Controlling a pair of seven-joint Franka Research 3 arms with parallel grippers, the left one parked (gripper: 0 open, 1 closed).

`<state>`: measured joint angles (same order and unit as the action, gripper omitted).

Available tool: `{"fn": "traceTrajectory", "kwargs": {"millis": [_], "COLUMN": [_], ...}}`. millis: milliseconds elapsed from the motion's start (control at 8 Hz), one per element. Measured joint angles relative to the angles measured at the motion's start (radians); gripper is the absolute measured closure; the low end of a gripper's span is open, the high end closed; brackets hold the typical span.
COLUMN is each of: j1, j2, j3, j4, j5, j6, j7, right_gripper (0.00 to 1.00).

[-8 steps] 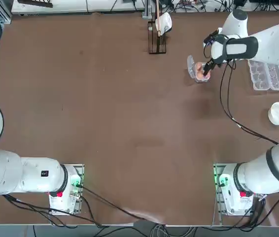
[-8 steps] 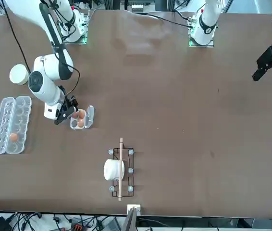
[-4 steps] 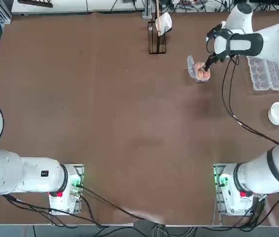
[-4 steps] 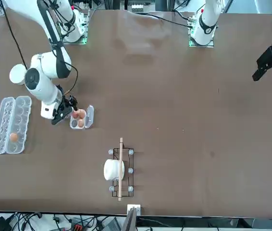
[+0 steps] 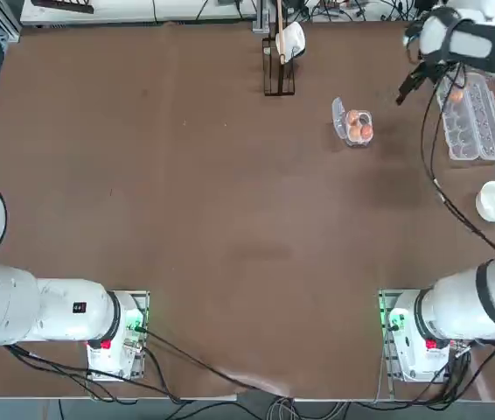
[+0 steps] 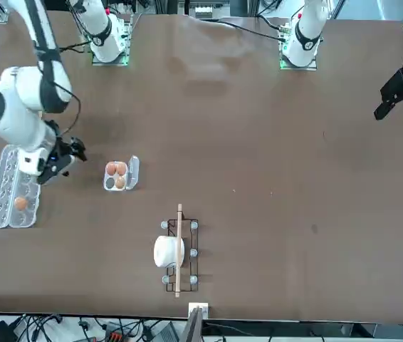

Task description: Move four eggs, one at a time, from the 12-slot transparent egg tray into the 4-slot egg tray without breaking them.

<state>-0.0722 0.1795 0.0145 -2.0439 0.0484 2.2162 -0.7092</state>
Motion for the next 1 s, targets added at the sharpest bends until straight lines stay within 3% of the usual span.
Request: {"fn": "traceTrajectory", "kwargs": {"millis": [375, 625, 1000], "j1": [-0.135, -0.211, -0.263], "j2": [0.032, 0.113, 0.268], "j3": [-0.003, -0.005, -0.005], "j4": [0.055, 0.156, 0.334], "j5": [-0.003, -0.004, -0.004], "j6": [-0.016, -0.015, -0.015], "j7": [-0.307, -0.536, -0.763], "right_gripper": [0.0, 0.0, 0.0]}}
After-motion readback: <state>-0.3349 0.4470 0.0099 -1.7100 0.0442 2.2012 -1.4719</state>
